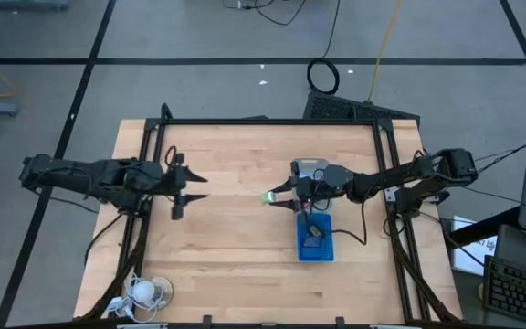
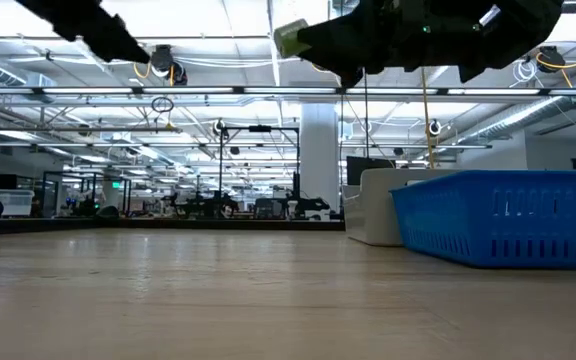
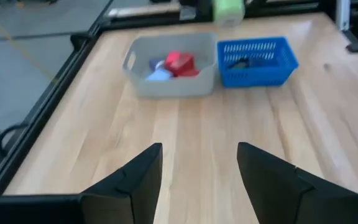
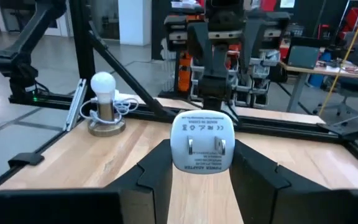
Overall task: Pick & Place Office items
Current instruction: Put the green charger adapter into the gray bin
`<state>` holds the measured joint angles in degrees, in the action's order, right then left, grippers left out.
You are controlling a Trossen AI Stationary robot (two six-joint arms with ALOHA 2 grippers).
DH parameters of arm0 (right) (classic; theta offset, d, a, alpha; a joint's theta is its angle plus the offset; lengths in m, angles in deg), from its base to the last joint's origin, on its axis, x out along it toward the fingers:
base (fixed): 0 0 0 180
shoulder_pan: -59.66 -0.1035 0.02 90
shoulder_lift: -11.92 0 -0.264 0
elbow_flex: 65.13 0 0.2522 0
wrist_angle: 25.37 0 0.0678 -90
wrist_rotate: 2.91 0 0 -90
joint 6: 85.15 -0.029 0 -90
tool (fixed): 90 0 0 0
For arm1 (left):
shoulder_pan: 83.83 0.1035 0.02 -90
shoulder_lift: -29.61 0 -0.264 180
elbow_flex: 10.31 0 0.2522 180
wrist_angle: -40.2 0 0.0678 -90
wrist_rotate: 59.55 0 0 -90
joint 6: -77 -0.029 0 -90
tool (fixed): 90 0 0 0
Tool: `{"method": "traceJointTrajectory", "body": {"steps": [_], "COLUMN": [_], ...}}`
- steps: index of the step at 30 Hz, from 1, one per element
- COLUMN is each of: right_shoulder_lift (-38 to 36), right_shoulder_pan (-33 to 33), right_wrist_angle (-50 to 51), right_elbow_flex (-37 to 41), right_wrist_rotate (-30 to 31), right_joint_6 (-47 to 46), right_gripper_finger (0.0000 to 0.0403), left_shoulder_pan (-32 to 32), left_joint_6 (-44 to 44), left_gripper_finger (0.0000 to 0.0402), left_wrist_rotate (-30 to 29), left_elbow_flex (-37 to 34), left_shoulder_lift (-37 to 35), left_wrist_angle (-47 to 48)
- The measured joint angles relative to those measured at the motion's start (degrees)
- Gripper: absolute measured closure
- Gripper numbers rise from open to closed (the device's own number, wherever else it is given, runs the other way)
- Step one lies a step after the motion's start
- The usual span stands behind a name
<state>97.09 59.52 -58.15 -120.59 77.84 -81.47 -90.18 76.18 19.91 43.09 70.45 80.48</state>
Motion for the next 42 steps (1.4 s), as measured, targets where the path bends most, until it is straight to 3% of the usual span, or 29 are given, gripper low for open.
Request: {"method": "traceJointTrajectory", "body": {"steps": [3,8,18,22,32,42], "right_shoulder_lift": [-2.44,-7.34,-20.35,-23.87,-25.99,-26.57], "right_shoulder_pan": [0.01,0.02,0.06,0.06,0.17,0.19], "right_wrist_angle": [3.22,7.05,8.98,9.09,9.10,10.21], "right_elbow_flex": [0.39,0.81,8.15,10.45,12.29,12.29], "right_wrist_rotate": [0.04,0.06,0.54,4.55,7.71,7.71], "right_joint_6": [-0.04,-0.98,-1.48,-1.42,-1.29,-1.31], "right_gripper_finger": [0.0280,0.0280,0.0280,0.0280,0.0280,0.0280], "left_shoulder_pan": [0.00,0.01,3.17,4.24,6.33,6.71], "left_joint_6": [1.08,1.26,4.71,5.53,6.58,5.40], "left_gripper_finger": [0.0200,0.0211,0.0230,0.0237,0.0249,0.0233], "left_wrist_rotate": [-0.47,-0.50,-4.48,-4.42,2.15,7.56], "left_elbow_flex": [-0.30,-5.05,-21.13,-27.96,-38.38,-38.80], "left_shoulder_lift": [-2.92,-8.34,-22.30,-25.87,-28.61,-29.49], "left_wrist_angle": [1.63,-5.21,-14.66,-23.32,-36.48,-37.04]}}
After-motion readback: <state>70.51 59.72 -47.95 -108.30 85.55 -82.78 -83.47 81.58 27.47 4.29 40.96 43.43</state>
